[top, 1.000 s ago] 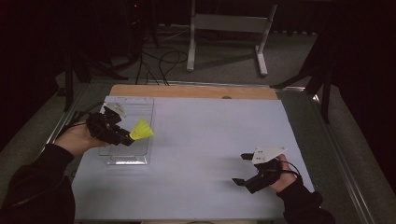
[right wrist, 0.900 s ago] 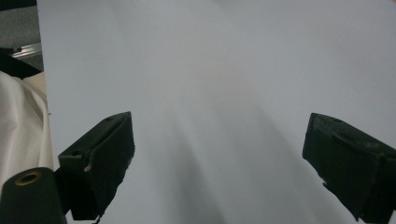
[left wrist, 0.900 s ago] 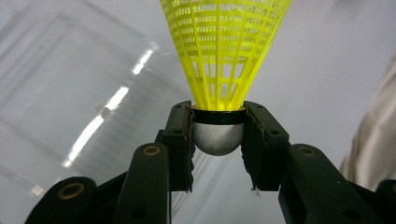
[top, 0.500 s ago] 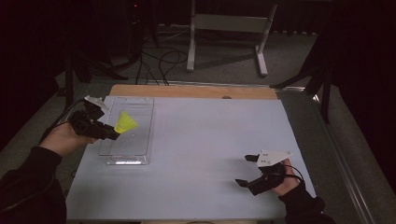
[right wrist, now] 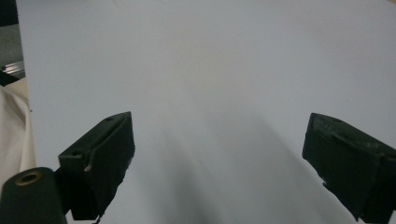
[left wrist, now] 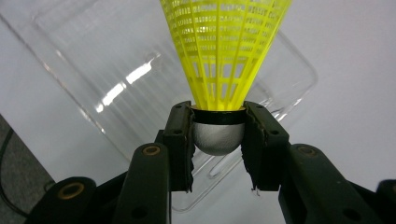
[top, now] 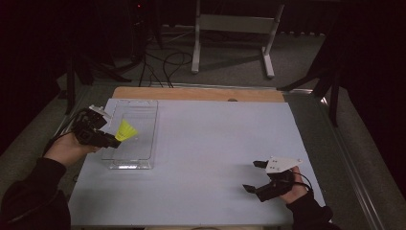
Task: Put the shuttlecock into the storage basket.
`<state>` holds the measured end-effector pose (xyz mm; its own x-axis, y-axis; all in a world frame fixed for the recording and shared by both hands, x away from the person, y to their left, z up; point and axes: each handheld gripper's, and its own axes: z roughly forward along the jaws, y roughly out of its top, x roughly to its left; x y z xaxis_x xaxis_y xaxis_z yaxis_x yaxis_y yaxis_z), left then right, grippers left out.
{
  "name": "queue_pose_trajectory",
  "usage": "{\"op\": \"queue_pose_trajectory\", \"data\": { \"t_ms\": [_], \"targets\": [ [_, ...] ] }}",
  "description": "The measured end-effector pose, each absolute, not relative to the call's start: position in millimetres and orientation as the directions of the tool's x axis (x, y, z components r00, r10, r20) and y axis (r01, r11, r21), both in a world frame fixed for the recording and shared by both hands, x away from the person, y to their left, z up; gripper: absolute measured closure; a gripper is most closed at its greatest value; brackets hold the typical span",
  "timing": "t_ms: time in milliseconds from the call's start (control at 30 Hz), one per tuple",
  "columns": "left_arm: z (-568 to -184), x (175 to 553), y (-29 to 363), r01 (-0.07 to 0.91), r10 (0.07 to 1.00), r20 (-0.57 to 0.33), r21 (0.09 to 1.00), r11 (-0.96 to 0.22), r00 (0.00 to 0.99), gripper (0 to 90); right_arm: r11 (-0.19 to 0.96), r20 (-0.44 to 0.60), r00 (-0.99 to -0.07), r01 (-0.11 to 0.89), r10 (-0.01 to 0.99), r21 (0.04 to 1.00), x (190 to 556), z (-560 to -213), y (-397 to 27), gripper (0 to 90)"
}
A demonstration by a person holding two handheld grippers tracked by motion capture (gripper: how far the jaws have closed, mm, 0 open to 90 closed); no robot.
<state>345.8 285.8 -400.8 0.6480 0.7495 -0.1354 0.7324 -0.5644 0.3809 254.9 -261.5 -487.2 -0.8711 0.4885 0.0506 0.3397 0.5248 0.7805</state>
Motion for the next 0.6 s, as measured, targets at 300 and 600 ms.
{"op": "queue_pose_trajectory", "data": {
  "t_ms": [300, 600],
  "targets": [
    [-418, 349, 298, 0.768, 0.778, -0.157, 0.361, -0.529, 0.609, 65.8, 0.526, 0.058, -0.873, 0.343, 0.484, 0.778, 255, -492, -260, 9.2],
    [-432, 351, 304, 0.782, 0.785, -0.171, 0.346, -0.518, 0.596, 65.7, 0.527, 0.063, -0.874, 0.347, 0.483, 0.776, 255, -495, -259, 9.2]
  ]
}}
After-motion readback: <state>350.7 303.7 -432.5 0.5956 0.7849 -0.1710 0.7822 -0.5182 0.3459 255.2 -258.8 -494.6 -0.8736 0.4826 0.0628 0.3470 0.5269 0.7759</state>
